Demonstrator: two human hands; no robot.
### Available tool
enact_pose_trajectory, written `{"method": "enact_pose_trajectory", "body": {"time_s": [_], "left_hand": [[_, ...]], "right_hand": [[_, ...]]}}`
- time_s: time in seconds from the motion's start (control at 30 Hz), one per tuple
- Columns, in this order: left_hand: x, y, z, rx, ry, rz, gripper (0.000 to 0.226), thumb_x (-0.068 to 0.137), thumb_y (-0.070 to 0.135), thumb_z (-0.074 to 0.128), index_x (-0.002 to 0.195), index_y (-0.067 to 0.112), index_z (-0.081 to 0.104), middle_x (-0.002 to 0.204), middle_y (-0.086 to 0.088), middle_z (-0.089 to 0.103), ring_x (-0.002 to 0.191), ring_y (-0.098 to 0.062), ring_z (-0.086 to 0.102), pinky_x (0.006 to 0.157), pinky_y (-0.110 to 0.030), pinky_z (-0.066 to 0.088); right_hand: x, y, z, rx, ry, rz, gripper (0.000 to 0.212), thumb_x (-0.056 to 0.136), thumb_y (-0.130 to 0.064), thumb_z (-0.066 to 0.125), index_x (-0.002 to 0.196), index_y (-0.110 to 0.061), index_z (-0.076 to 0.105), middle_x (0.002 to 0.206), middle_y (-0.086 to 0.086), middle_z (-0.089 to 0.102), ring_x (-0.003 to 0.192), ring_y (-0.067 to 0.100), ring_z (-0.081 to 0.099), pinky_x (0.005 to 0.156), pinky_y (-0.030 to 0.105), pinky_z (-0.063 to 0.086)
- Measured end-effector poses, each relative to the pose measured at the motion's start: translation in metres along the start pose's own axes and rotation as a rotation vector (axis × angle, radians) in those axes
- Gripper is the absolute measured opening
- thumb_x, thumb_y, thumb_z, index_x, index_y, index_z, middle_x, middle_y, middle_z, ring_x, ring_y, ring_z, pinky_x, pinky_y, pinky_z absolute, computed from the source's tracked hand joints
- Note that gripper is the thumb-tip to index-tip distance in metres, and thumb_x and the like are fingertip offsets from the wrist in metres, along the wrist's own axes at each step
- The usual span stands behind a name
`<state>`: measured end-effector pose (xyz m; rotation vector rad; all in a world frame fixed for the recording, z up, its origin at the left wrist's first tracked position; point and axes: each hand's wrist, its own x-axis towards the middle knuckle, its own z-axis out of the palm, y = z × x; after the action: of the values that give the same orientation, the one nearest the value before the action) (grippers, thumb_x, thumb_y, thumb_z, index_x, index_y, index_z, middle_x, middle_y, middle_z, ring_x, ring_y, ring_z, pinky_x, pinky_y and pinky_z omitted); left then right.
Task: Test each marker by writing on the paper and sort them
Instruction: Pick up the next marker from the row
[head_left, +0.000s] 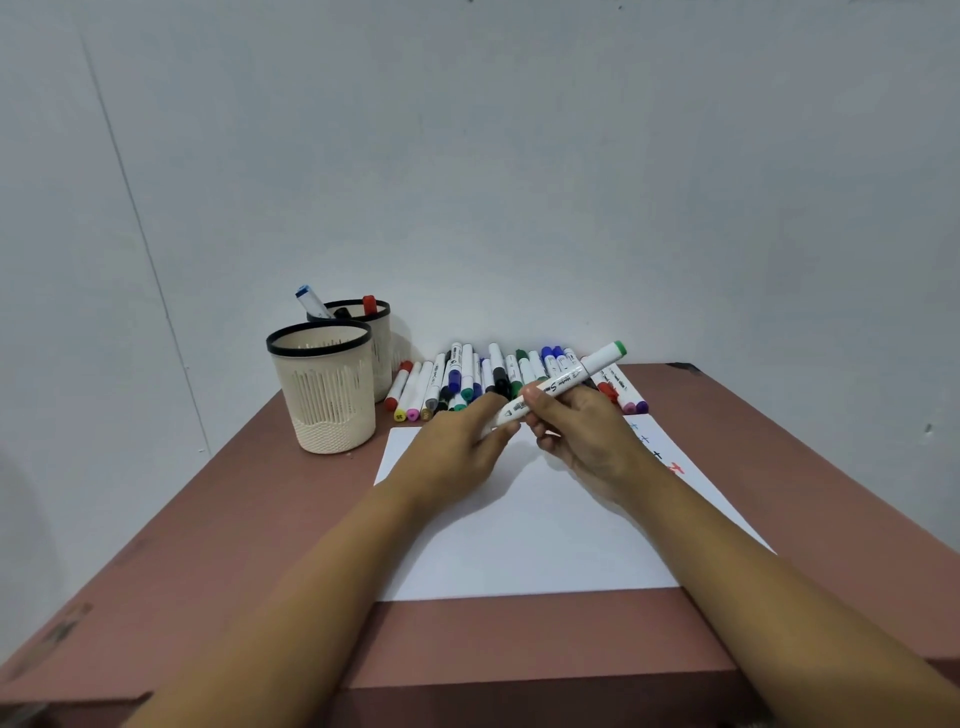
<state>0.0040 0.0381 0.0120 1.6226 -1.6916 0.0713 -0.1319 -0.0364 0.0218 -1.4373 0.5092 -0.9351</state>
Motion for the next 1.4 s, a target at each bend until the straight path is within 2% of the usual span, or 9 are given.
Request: {"method": "enact_pose_trajectory", "body": {"time_s": [0.17, 0.27, 0.33, 0.43, 0.53, 0.67, 0.83, 1.1, 1.4], "left_hand": [[0.001, 0.001, -0.003, -0.018, 0.037, -0.092, 0.027, 0.091, 0.035, 0.058, 0.112, 0.018, 0.055, 0.061, 0.009, 0.047, 0.059, -0.008, 0.046, 0.054, -0.009, 0.035], [0.004, -0.007, -0.004, 0.029, -0.022, -0.149, 0.030, 0.091, 0.026, 0.058, 0.116, 0.013, 0.048, 0.067, 0.005, 0.051, 0.069, -0.016, 0.047, 0.055, -0.013, 0.034], [0.005, -0.013, -0.005, 0.096, -0.066, -0.200, 0.025, 0.095, 0.021, 0.051, 0.118, 0.012, 0.051, 0.088, -0.004, 0.062, 0.083, -0.019, 0.050, 0.061, -0.021, 0.031], [0.005, -0.019, -0.003, 0.220, -0.148, -0.197, 0.026, 0.098, 0.020, 0.043, 0.118, 0.014, 0.057, 0.114, -0.006, 0.060, 0.099, -0.019, 0.051, 0.077, -0.025, 0.035], [0.002, -0.023, 0.000, 0.262, -0.189, -0.174, 0.029, 0.097, 0.023, 0.043, 0.122, 0.017, 0.057, 0.125, -0.003, 0.051, 0.114, -0.018, 0.049, 0.093, -0.031, 0.039], [0.001, -0.030, 0.003, 0.217, -0.221, -0.207, 0.027, 0.096, 0.019, 0.045, 0.119, 0.016, 0.059, 0.131, -0.003, 0.048, 0.118, -0.019, 0.048, 0.101, -0.035, 0.038], [0.002, -0.030, 0.003, 0.199, -0.294, -0.269, 0.029, 0.096, 0.020, 0.040, 0.121, 0.020, 0.055, 0.133, -0.001, 0.046, 0.119, -0.021, 0.047, 0.104, -0.034, 0.035], [0.002, -0.031, 0.003, 0.198, -0.300, -0.280, 0.029, 0.096, 0.021, 0.041, 0.121, 0.019, 0.054, 0.132, -0.002, 0.047, 0.116, -0.023, 0.049, 0.103, -0.035, 0.036], [0.003, -0.033, 0.004, 0.204, -0.291, -0.268, 0.029, 0.096, 0.023, 0.041, 0.121, 0.019, 0.055, 0.131, -0.003, 0.048, 0.115, -0.023, 0.049, 0.102, -0.035, 0.037]], "right_hand": [[-0.001, -0.004, 0.000, 0.020, 0.043, -0.008, 0.017, 0.094, -0.020, 0.059, 0.081, -0.009, 0.063, 0.061, -0.003, 0.054, 0.057, 0.007, 0.048, 0.053, 0.017, 0.040], [0.000, -0.010, -0.003, 0.215, 0.171, 0.035, 0.014, 0.095, -0.019, 0.058, 0.082, -0.013, 0.060, 0.063, 0.001, 0.052, 0.053, 0.009, 0.049, 0.047, 0.019, 0.042], [0.001, -0.014, -0.008, 0.362, 0.238, 0.064, 0.012, 0.097, -0.018, 0.053, 0.088, -0.012, 0.056, 0.070, 0.008, 0.058, 0.052, 0.016, 0.058, 0.047, 0.024, 0.051], [0.002, -0.015, -0.014, 0.456, 0.271, 0.083, 0.006, 0.098, -0.014, 0.050, 0.102, -0.009, 0.051, 0.079, 0.017, 0.060, 0.054, 0.024, 0.067, 0.052, 0.029, 0.057], [-0.001, -0.017, -0.023, 0.371, 0.284, 0.066, 0.008, 0.095, -0.003, 0.052, 0.091, -0.010, 0.050, 0.078, 0.016, 0.057, 0.051, 0.020, 0.065, 0.052, 0.027, 0.057], [-0.008, -0.025, -0.041, 0.157, 0.322, 0.065, 0.014, 0.089, 0.005, 0.052, 0.082, -0.007, 0.053, 0.070, 0.011, 0.058, 0.054, 0.014, 0.060, 0.053, 0.022, 0.055], [-0.030, -0.025, -0.077, -0.035, 0.406, 0.066, 0.018, 0.088, 0.005, 0.054, 0.074, -0.007, 0.055, 0.070, 0.008, 0.056, 0.062, 0.015, 0.056, 0.051, 0.018, 0.051], [-0.053, -0.013, -0.088, -0.335, 0.511, -0.034, 0.026, 0.085, 0.001, 0.051, 0.065, -0.011, 0.042, 0.055, 0.003, 0.040, 0.044, 0.010, 0.040, 0.040, 0.018, 0.032], [-0.048, -0.004, -0.094, -0.399, 0.524, -0.023, 0.023, 0.083, -0.001, 0.056, 0.065, -0.010, 0.045, 0.057, 0.006, 0.043, 0.051, 0.019, 0.041, 0.051, 0.029, 0.035]]}}
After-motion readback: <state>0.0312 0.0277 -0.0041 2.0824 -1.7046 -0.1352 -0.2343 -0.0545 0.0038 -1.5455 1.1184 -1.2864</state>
